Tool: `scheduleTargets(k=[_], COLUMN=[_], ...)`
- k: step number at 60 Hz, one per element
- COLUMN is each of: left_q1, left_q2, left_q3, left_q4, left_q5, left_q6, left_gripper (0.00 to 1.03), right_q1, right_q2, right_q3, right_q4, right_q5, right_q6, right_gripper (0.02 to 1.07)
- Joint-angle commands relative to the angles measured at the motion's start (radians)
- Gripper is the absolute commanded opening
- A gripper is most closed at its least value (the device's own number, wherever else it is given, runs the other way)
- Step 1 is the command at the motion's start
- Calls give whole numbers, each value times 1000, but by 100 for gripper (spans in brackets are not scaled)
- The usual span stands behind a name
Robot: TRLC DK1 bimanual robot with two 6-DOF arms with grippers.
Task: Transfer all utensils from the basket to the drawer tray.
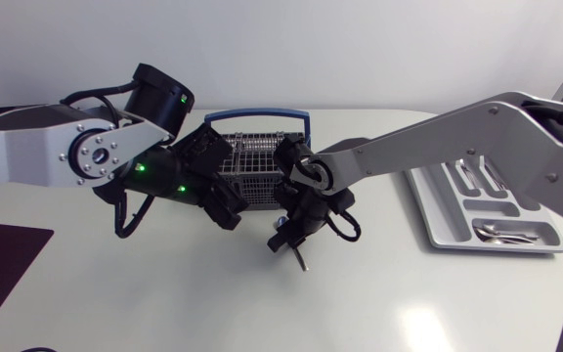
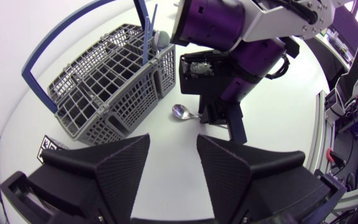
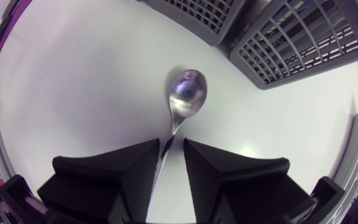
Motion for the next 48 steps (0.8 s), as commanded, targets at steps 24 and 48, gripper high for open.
scheduleTargets(k=[24,48], left_q1=[-11,-11], left_q2=[-22,-29], left_q3=[-41,-46], left_q4=[4,13], left_q5=[-11,-17], left_q6=[37,38], left_gripper=[54,54], right_q1=[0,-86], right_q2=[22,-251], right_q3=[-32,-188], right_q4=[-27,-59], right_q5=[-4,-77], right_q6=[-54,-223], right_gripper=[12,12])
